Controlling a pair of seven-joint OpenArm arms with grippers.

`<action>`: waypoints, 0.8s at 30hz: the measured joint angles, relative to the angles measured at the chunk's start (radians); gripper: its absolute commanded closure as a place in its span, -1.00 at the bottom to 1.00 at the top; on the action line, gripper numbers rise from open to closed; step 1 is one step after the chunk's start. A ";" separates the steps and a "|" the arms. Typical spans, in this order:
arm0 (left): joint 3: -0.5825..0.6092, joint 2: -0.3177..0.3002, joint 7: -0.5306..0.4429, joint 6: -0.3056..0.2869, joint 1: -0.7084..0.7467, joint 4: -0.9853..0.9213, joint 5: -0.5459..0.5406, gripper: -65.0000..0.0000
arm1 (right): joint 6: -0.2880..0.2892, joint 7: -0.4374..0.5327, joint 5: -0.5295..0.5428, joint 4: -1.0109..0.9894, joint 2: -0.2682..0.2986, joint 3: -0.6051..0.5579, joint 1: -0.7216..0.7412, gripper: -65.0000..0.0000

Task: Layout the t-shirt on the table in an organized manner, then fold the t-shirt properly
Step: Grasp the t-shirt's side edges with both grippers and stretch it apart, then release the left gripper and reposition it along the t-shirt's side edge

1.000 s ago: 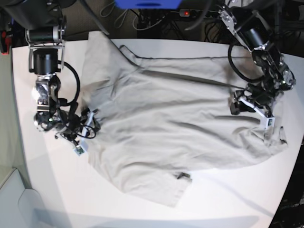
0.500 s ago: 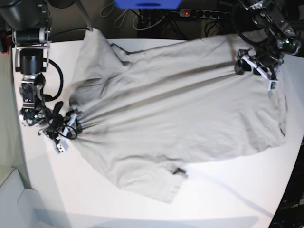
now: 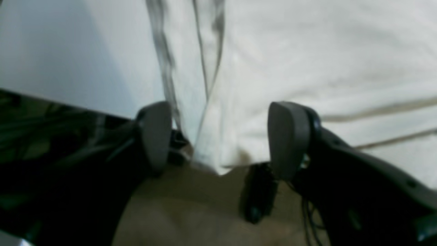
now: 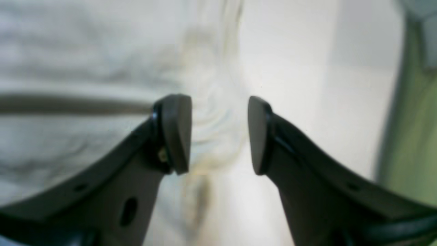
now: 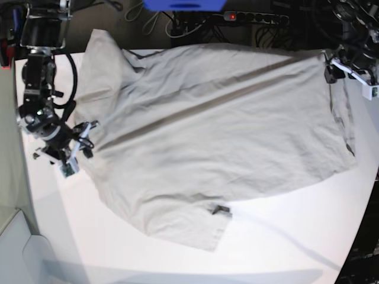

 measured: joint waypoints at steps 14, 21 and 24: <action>0.006 0.123 -0.014 0.007 -0.192 -0.082 0.010 -0.33 | 0.001 0.045 0.026 0.001 -0.039 -0.290 0.029 0.17; 0.004 0.153 -0.084 0.006 -0.304 -0.179 0.224 -0.33 | 0.001 0.037 0.018 -0.071 -0.038 -0.336 0.016 0.17; -0.044 0.104 -0.112 -0.001 -0.265 -0.183 0.254 -0.33 | 0.001 0.044 0.019 -0.094 -0.026 -0.335 0.031 0.17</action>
